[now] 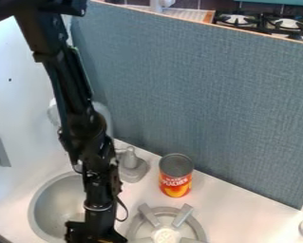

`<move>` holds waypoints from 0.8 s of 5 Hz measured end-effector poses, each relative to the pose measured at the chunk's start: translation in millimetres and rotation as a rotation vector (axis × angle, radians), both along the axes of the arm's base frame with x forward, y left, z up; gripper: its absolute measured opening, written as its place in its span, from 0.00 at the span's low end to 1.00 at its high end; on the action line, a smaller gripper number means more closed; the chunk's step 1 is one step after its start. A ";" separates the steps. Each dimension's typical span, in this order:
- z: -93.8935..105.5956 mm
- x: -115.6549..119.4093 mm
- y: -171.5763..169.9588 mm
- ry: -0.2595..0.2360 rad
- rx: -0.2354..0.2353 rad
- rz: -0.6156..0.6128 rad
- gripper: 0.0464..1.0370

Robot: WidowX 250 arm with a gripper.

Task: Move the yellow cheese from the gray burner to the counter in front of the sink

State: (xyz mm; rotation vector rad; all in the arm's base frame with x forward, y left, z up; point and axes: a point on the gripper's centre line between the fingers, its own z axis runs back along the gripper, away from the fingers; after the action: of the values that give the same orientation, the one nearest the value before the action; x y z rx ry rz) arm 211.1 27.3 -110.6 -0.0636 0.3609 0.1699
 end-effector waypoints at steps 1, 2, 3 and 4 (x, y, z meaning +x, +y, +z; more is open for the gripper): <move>55.7 10.9 -19.6 -0.124 0.054 -0.041 0.97; 101.6 9.3 -40.0 -0.194 0.112 -0.080 0.96; 118.1 4.6 -74.5 -0.235 0.074 -0.205 0.96; 127.0 -1.7 -106.9 -0.285 0.014 -0.305 0.96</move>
State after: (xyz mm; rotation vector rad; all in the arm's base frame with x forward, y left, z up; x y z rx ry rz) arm 209.4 -79.6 16.5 -0.0174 0.0820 -0.1380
